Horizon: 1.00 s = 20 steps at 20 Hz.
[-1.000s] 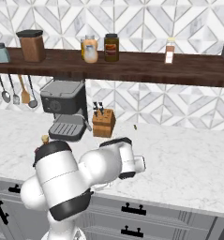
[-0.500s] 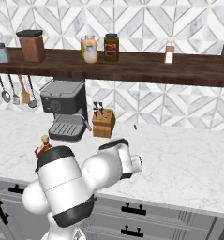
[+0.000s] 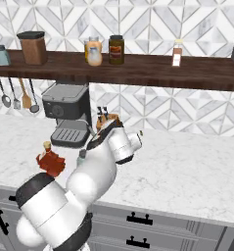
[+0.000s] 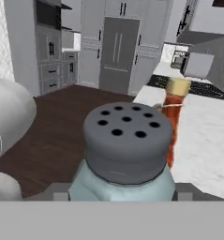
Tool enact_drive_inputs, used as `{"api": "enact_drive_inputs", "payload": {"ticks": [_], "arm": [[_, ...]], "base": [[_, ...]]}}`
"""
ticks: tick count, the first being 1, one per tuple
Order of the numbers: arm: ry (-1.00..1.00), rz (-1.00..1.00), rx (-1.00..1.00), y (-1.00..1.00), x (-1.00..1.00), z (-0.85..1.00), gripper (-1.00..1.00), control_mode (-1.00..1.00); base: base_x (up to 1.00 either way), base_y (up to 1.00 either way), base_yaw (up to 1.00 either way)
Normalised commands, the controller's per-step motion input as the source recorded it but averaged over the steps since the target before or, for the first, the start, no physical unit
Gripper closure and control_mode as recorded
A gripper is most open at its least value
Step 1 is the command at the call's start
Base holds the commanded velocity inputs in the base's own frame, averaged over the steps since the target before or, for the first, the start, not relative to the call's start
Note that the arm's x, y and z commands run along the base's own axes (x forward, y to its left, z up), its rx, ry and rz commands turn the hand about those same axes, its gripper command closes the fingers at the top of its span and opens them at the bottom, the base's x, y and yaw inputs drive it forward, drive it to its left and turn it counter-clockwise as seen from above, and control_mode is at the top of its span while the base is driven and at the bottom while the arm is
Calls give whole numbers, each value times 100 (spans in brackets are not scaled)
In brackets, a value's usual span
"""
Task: Put the shaker and condiment bottle from the counter next to their counterparts in the cabinet.
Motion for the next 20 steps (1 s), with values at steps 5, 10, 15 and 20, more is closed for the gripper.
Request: {"api": "enact_drive_inputs", "payload": {"ticks": [5,10,15,20], "arm": [[0,-25,-29,63,-46,86,100,-100],[-5,-24,-29,40,-53,100,100,-100],[-6,-26,-24,19,-59,100,100,-100],[-3,-34,-25,41,-38,100,100,-100]], "base": [[0,0,0],[0,0,0],[0,0,0],[0,0,0]]}}
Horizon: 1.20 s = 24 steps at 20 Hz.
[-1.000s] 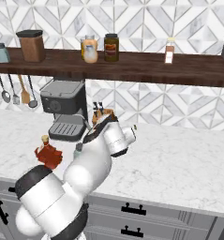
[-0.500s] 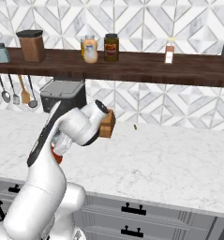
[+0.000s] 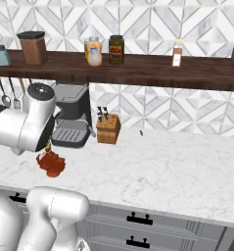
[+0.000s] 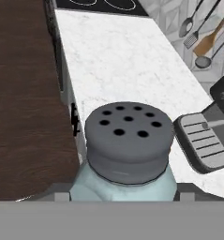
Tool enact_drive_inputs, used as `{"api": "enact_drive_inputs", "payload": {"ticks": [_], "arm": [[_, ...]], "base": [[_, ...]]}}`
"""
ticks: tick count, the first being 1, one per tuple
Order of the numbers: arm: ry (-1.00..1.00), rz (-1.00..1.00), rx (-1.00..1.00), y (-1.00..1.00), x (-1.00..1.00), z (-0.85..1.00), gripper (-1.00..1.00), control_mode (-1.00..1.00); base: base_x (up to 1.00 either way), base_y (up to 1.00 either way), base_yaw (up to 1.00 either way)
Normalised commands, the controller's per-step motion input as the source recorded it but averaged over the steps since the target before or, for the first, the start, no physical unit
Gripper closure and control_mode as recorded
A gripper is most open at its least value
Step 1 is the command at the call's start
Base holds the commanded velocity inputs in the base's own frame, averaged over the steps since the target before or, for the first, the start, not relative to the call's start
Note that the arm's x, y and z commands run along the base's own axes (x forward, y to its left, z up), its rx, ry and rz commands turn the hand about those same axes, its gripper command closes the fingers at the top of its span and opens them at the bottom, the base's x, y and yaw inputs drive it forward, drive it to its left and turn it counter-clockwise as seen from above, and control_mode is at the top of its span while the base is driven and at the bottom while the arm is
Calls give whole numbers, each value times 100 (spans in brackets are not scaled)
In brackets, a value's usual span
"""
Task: Put the shaker and condiment bottle from the counter next to their counterparts in the cabinet.
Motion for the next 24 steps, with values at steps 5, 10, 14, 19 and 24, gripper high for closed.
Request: {"api": "enact_drive_inputs", "payload": {"ticks": [5,10,14,19,24], "arm": [[0,-30,-19,57,-24,100,100,-100],[1,-19,-4,61,-15,95,100,-100],[0,-19,0,48,-3,89,100,-100],[0,-17,22,3,0,45,100,-100],[-1,-9,38,-15,0,11,100,-100]], "base": [[0,0,0],[0,0,0],[0,0,0],[0,0,0],[0,0,0]]}}
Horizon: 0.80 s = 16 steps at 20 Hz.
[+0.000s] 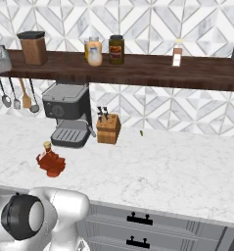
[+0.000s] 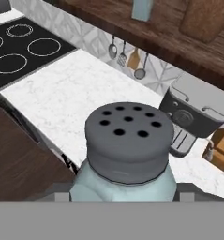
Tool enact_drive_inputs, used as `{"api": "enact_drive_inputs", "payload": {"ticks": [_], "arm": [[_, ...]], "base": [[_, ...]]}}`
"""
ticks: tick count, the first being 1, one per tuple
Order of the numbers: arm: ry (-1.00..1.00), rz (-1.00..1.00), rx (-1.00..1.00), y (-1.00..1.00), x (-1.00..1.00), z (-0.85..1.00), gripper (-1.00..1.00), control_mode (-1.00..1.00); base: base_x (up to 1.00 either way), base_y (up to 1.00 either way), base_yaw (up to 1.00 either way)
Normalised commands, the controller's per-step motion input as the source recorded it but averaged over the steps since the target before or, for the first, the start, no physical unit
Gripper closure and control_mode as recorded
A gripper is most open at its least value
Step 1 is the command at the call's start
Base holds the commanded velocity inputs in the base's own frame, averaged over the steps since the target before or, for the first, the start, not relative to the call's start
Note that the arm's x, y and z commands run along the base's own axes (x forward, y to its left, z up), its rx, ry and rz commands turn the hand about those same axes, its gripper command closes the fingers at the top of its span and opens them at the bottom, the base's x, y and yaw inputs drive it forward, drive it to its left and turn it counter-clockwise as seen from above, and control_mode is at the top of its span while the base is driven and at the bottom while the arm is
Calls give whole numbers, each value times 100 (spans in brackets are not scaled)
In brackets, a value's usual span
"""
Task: Put the shaker and condiment bottle from the counter next to their counterparts in the cabinet.
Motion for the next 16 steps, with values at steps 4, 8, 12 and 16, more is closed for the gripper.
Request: {"api": "enact_drive_inputs", "payload": {"ticks": [4,8,12,16], "arm": [[-5,0,0,10,-1,-3,100,-100],[-58,-12,-5,64,7,-9,100,-100],[-84,-15,-3,62,10,-17,100,-100],[-67,-11,1,33,16,-21,100,-100]], "base": [[0,0,0],[0,0,0],[0,0,0],[0,0,0]]}}
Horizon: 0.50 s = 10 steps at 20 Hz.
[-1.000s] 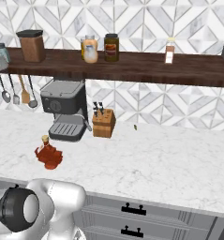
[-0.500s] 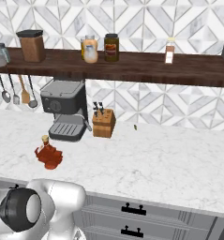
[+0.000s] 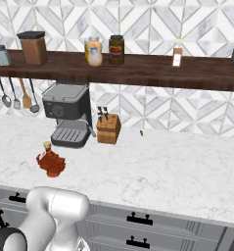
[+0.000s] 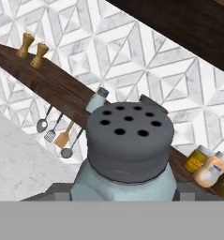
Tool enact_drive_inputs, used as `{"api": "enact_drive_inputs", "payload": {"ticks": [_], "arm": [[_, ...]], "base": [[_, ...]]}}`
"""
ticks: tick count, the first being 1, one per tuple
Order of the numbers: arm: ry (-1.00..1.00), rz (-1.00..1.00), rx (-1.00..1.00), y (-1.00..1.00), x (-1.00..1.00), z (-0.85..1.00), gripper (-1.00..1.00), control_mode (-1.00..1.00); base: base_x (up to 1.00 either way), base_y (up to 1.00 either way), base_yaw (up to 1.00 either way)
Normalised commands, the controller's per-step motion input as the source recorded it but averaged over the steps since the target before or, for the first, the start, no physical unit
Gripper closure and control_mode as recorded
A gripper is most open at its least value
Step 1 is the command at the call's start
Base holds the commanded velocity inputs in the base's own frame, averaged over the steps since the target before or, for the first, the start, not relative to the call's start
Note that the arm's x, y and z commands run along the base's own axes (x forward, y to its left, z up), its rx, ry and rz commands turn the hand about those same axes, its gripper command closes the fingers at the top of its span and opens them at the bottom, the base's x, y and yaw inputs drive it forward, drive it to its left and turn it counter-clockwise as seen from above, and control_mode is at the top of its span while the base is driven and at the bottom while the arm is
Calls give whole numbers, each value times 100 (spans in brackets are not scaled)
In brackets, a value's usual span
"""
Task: Put the shaker and condiment bottle from the counter next to their counterparts in the cabinet.
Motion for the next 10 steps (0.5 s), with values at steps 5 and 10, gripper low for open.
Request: {"api": "enact_drive_inputs", "payload": {"ticks": [5,10], "arm": [[-5,-1,9,-3,7,-1,100,-100],[-11,0,33,-5,36,0,100,-100]], "base": [[0,0,0],[0,0,0]]}}
